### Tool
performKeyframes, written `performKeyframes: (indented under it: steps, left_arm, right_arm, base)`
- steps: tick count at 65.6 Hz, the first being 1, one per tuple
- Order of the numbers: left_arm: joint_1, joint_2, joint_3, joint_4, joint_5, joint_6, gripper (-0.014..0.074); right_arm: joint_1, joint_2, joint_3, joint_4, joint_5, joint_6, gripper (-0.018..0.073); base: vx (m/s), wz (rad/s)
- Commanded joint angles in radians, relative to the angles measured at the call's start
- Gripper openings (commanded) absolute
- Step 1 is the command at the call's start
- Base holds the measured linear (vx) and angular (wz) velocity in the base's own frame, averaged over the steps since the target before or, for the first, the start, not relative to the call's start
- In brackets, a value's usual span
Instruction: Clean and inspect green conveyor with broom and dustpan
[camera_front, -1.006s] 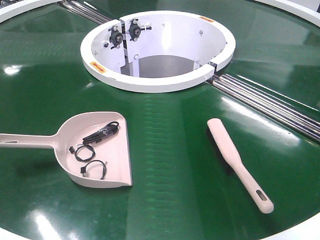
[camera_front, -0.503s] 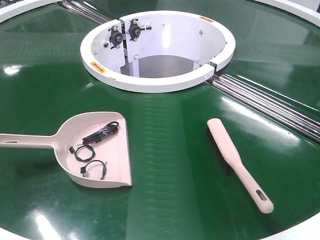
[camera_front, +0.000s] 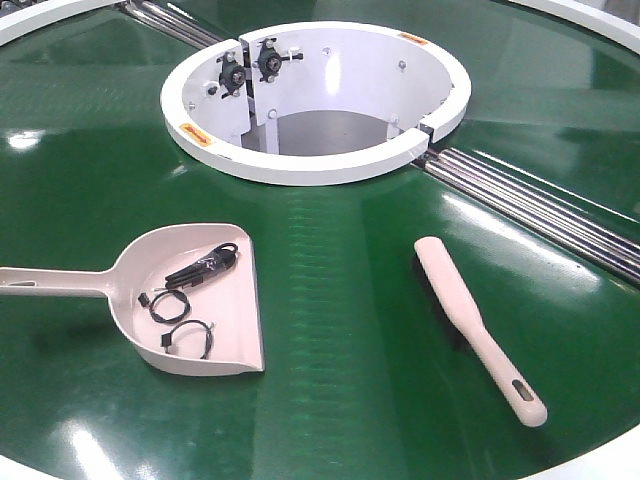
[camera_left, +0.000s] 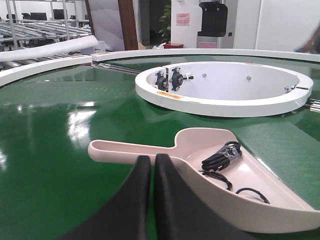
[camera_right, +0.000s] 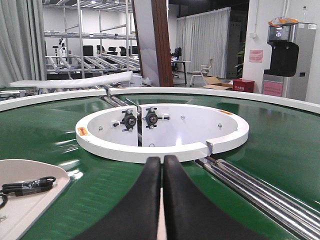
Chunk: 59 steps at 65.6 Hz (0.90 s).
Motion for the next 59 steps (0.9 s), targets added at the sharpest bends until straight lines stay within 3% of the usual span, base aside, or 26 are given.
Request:
performKeyframes:
  steps: [1,11,18,32,41,45,59]
  left_arm:
    - [0.0,-0.014,0.009,-0.009,-0.083,-0.011,-0.0007]
    - [0.0,-0.014,0.009,-0.009,-0.083,-0.011,-0.0007]
    - [0.0,-0.014,0.009,-0.009,-0.083,-0.011,-0.0007]
    - [0.0,-0.014,0.009,-0.009,-0.083,-0.011,-0.0006]
    - [0.0,-0.014,0.009,-0.009,-0.083,-0.011,-0.0006]
    - [0.0,-0.014,0.009,-0.009,-0.083,-0.011,-0.0006]
    - [0.0,-0.014,0.009,-0.009,-0.083,-0.011,-0.0006]
  right_arm:
    - [-0.006,0.013,-0.029,-0.001,-0.076,-0.004,-0.0008]
    - [-0.006,0.013,-0.029,-0.004,-0.072,-0.01,-0.0008]
    - [-0.016,0.013,-0.029,-0.043,-0.048,-0.079,-0.0008]
    - [-0.198,0.013,0.047,-0.009,-0.058,-0.079,-0.0008]
    - [-0.273,0.009,0.158,0.021,-0.17,-0.079,-0.0008]
    - [-0.285,-0.002,0.194,0.026,-0.216,-0.079,-0.0008]
    - [-0.282,-0.083,0.191,0.02,-0.185,-0.083,-0.0008]
  base:
    - [0.0,0.0]
    - [0.0,0.0]
    - [0.0,0.0]
    - [0.0,0.0]
    - [0.0,0.0]
    - [0.0,0.0]
    - [0.0,0.0]
